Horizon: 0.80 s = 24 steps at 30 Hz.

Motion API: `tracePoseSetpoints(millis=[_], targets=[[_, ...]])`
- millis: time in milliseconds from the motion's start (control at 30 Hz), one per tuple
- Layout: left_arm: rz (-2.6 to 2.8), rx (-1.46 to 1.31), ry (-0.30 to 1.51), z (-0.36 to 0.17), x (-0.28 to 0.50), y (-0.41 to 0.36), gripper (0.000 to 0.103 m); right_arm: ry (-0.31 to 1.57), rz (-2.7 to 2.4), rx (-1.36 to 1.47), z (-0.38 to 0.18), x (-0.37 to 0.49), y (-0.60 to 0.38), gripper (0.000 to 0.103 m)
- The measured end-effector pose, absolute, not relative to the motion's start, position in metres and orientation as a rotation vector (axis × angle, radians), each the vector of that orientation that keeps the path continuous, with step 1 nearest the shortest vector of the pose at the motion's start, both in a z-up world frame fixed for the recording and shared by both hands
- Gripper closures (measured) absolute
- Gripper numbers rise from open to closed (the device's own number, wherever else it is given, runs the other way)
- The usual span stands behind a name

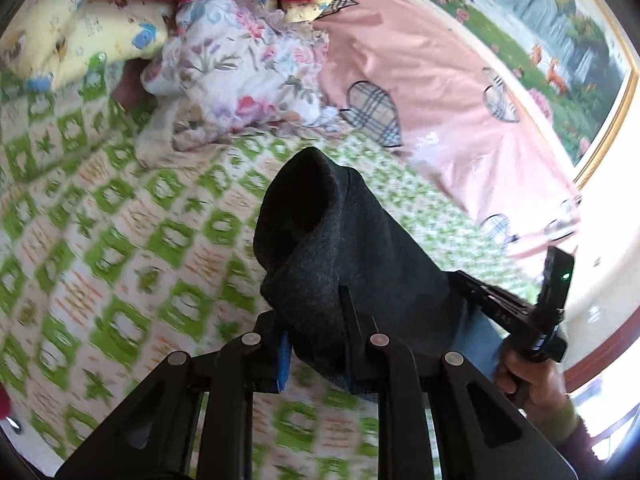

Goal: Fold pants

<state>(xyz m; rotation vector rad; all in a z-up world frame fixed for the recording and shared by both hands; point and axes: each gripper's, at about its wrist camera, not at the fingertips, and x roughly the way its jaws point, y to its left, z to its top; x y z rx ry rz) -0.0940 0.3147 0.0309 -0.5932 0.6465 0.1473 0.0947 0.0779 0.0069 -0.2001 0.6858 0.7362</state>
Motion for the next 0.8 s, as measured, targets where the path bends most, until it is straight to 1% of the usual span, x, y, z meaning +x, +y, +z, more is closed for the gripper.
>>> tracePoseSetpoints(millis=[133,300,333,400,433,467,500,533,567,633,800], targets=[[0.193,-0.548,0.684,0.013,-0.081,0.330,0.084,0.698,0.703,-0.233,-0.016,0.098,0.099,0.094],[0.249,-0.416,0.742,-0.013,-0.062,0.333,0.084,0.750,0.674,-0.193,-0.042,0.112,0.108,0.094],[0.261,-0.391,0.761,-0.019,-0.061,0.331,0.083,0.759,0.671,-0.167,-0.046,0.114,0.107,0.093],[0.292,-0.357,0.792,-0.026,-0.058,0.329,0.078,0.782,0.681,-0.111,-0.049,0.120,0.101,0.091],[0.303,-0.357,0.796,-0.026,-0.060,0.329,0.073,0.784,0.679,-0.094,-0.048,0.120,0.098,0.086],[0.311,-0.360,0.797,-0.025,-0.063,0.329,0.069,0.781,0.671,-0.079,-0.045,0.119,0.094,0.079],[0.324,-0.363,0.795,-0.023,-0.066,0.330,0.065,0.772,0.661,-0.063,-0.040,0.116,0.087,0.074],[0.338,-0.368,0.785,-0.019,-0.071,0.332,0.059,0.759,0.657,-0.047,-0.035,0.113,0.081,0.066],[0.362,-0.372,0.769,-0.014,-0.077,0.334,0.057,0.734,0.650,-0.022,-0.027,0.108,0.070,0.059],[0.393,-0.377,0.747,-0.004,-0.088,0.337,0.056,0.703,0.634,0.013,-0.016,0.099,0.053,0.053],[0.392,-0.413,0.702,0.021,-0.097,0.335,0.055,0.655,0.579,0.115,0.001,0.070,-0.008,0.053]])
